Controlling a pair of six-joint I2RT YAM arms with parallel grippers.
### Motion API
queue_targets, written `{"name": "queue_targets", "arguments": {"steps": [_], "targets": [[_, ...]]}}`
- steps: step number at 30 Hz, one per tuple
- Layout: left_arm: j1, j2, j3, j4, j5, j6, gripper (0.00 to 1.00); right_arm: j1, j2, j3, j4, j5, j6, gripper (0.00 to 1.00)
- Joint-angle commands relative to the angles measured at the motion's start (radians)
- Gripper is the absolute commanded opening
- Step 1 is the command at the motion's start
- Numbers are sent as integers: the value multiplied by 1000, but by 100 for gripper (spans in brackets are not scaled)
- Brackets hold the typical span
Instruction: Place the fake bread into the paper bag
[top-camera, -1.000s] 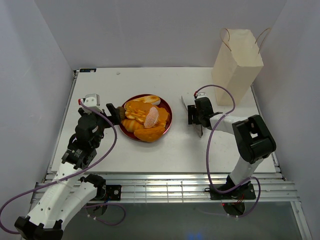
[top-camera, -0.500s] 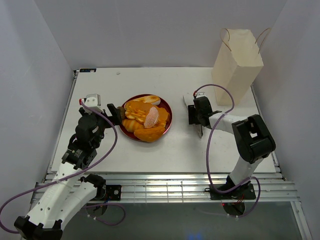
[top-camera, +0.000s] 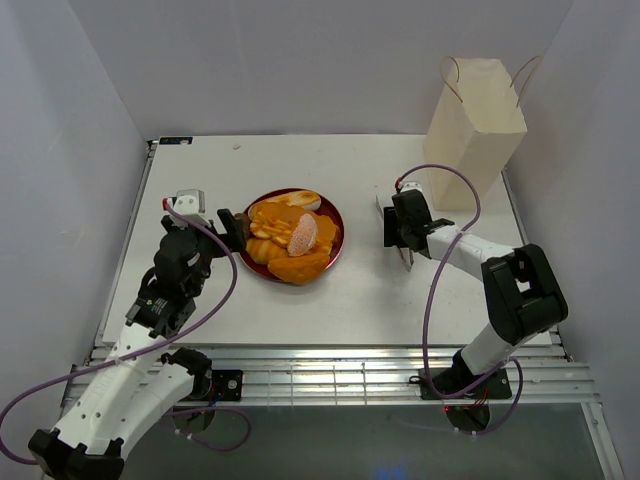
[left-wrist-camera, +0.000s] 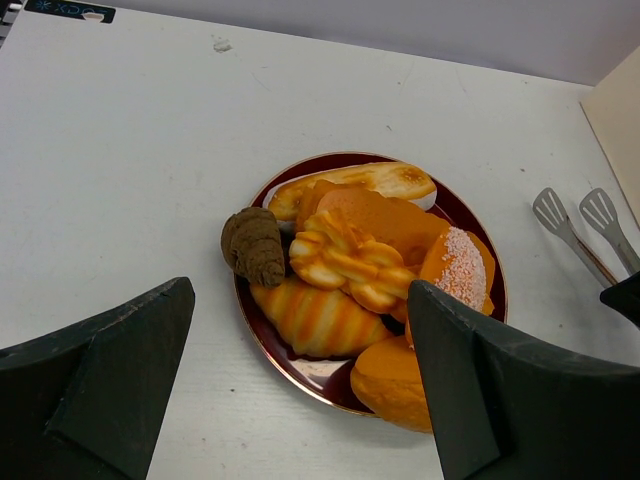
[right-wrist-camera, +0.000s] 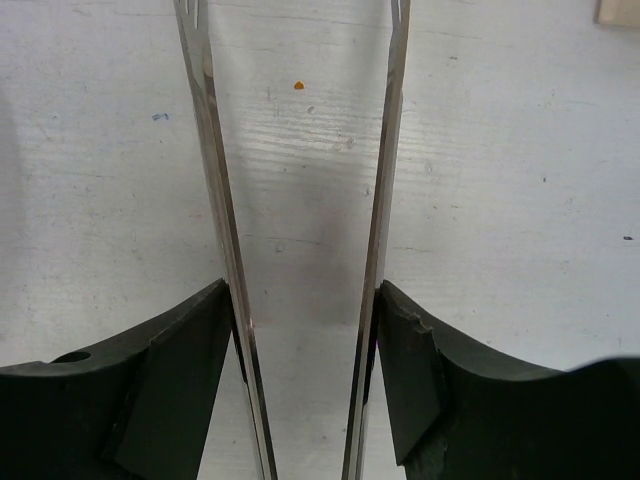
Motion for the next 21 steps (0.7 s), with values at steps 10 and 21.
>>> {"name": "queue_targets", "arguments": {"steps": [10, 21], "targets": [[-6, -13, -7, 14, -50, 8, 98, 48, -199, 40, -115, -26, -1, 65], [-7, -29, -10, 12, -80, 8, 97, 184, -285, 178, -264, -59, -42, 65]]}}
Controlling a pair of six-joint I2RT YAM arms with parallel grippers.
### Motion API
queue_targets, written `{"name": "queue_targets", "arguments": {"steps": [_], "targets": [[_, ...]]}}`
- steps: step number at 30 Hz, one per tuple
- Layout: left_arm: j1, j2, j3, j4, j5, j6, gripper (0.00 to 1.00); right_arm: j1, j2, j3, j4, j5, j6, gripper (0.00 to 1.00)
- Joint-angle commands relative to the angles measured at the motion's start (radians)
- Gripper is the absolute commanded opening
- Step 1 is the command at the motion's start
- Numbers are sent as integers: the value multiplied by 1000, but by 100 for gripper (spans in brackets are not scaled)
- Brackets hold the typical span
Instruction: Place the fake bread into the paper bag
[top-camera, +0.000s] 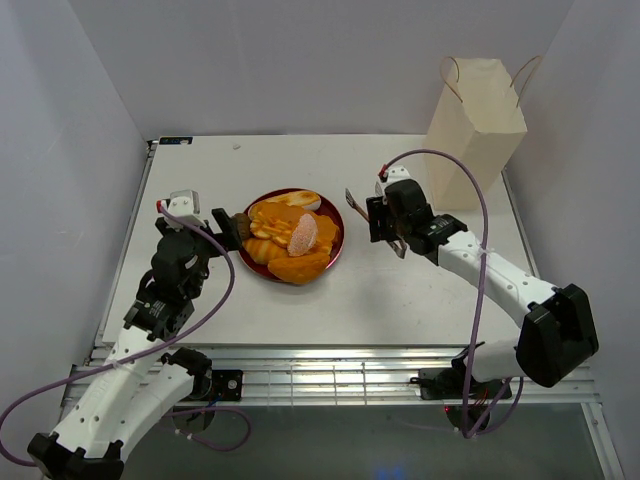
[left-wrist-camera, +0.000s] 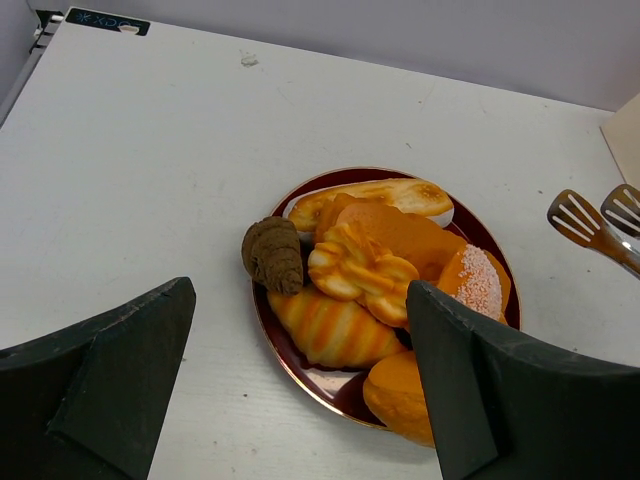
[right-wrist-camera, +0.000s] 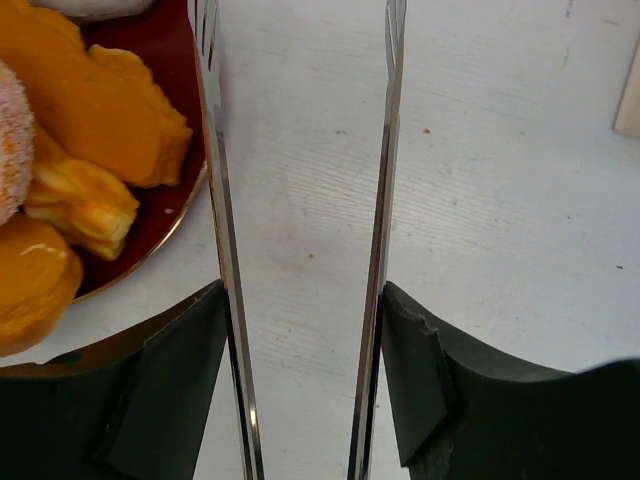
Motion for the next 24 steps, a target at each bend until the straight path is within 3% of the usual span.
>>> {"name": "queue_targets", "arguments": {"steps": [1, 9, 14, 24], "targets": [[-4, -17, -9, 14, -19, 9, 97, 49, -42, 76, -62, -11, -23, 65], [-4, -14, -9, 12, -56, 7, 98, 178, -69, 175, -121, 13, -32, 65], [-4, -18, -7, 6, -82, 6, 98, 294, 0, 265, -185, 31, -16, 64], [-4, -99, -11, 0, -225, -3, 98, 476, 155, 412, -156, 65, -2, 63]]}}
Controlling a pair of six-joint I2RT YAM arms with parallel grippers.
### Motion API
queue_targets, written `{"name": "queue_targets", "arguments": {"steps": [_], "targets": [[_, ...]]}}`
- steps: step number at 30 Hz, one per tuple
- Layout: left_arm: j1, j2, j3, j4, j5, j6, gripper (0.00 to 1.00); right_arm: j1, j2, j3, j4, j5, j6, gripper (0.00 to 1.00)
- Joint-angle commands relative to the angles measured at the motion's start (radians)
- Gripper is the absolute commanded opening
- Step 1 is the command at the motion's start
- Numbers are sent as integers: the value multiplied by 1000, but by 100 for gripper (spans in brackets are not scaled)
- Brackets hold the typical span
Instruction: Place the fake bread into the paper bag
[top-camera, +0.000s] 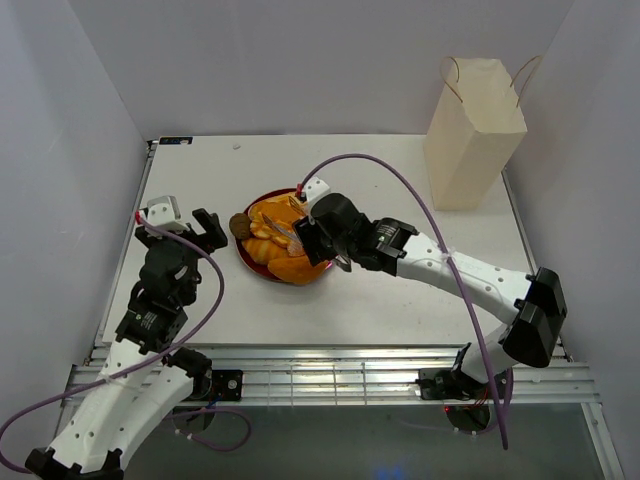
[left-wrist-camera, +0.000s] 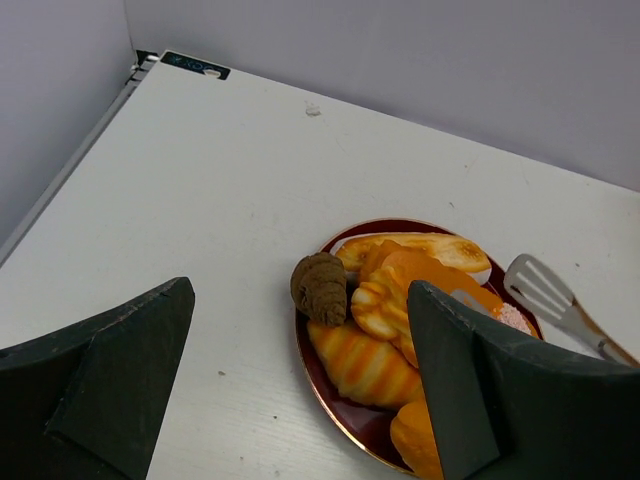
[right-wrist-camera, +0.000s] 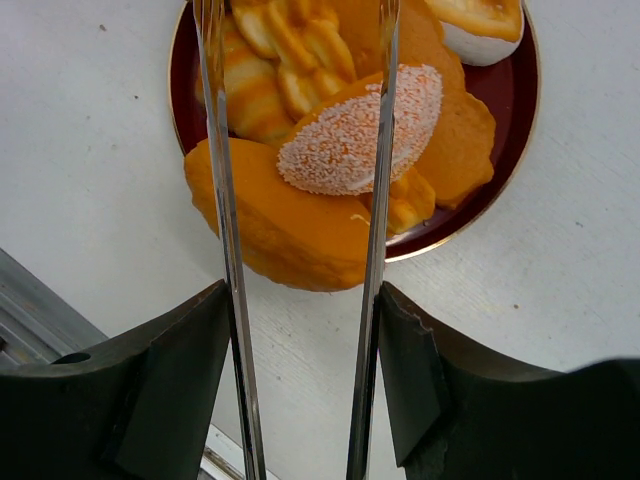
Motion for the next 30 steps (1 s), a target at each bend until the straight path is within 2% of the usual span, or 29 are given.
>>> {"name": "queue_targets", "arguments": {"steps": [1, 13, 30], "targets": [[-4, -43, -13, 5, -74, -3, 98, 42, 55, 82, 18, 28, 7, 63], [-4, -68, -14, 6, -97, 0, 98, 165, 267, 251, 2, 115, -14, 60], [-4, -120, -17, 9, -93, -10, 98, 170, 452, 397, -15, 137, -51, 58]]}}
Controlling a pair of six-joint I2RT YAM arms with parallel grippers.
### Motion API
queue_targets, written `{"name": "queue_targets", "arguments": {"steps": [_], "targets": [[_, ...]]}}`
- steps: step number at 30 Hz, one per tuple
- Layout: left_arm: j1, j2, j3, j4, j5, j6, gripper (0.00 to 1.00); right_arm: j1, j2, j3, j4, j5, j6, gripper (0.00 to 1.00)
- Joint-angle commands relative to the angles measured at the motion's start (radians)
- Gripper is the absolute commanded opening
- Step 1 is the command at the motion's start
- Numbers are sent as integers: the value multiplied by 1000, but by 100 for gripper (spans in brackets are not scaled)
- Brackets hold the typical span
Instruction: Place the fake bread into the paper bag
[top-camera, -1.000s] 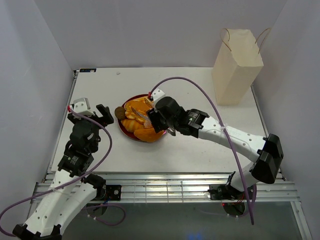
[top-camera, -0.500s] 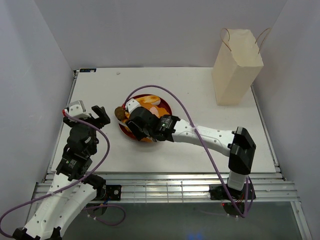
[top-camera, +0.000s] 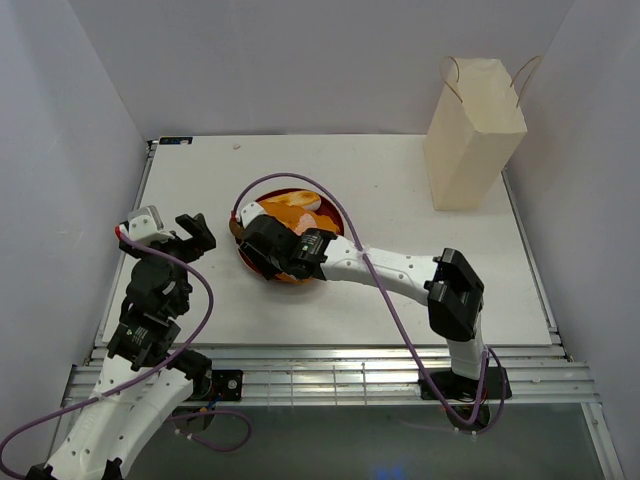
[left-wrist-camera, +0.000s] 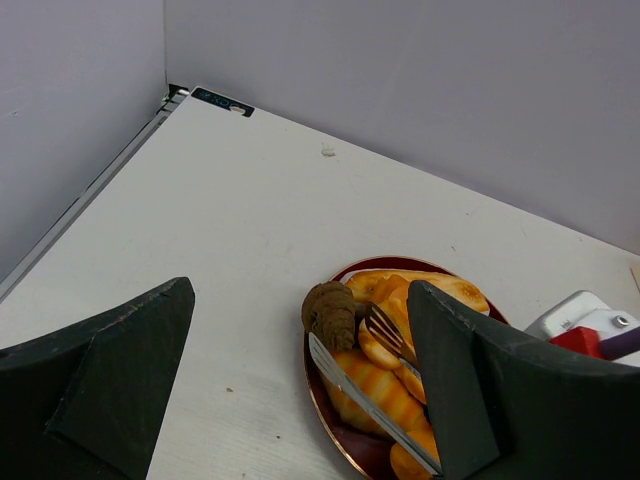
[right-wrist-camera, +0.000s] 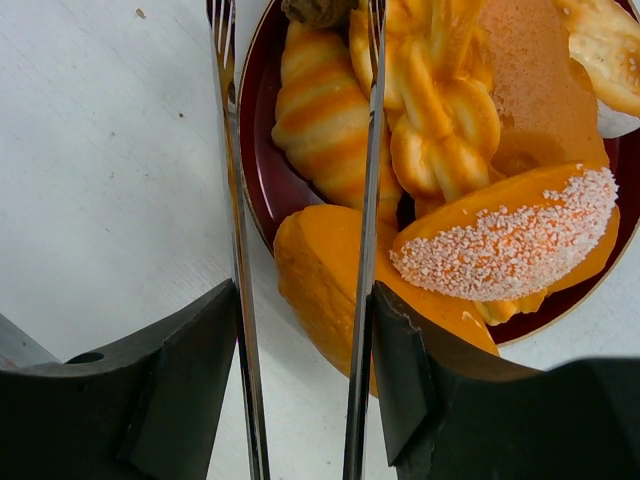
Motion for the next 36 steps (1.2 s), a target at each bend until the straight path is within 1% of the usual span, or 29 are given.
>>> {"name": "queue_targets", "arguments": {"steps": [1, 7, 13, 16, 20, 21, 26, 36], "targets": [[-4, -7, -4, 0, -2, -6, 98, 1, 28, 71, 8, 22, -23, 58], [-4, -13, -3, 0, 3, -6, 98, -2, 69, 103, 2, 29, -29, 55], [-4, -15, -8, 2, 7, -8, 98, -11, 77, 100, 0, 42, -21, 49], [-4, -13, -8, 2, 12, -6, 98, -17, 75, 99, 0, 49, -23, 44], [-4, -13, -8, 2, 9, -6, 98, -22, 68, 94, 0, 42, -24, 32], [-4, -14, -6, 0, 11, -6, 98, -25, 63, 93, 0, 40, -24, 31], [-4, -5, -8, 2, 20, -5, 98, -26, 46, 94, -7, 25, -23, 26], [-4, -2, -12, 0, 11, -3, 98, -28, -26, 88, -6, 2, -13, 23]]}}
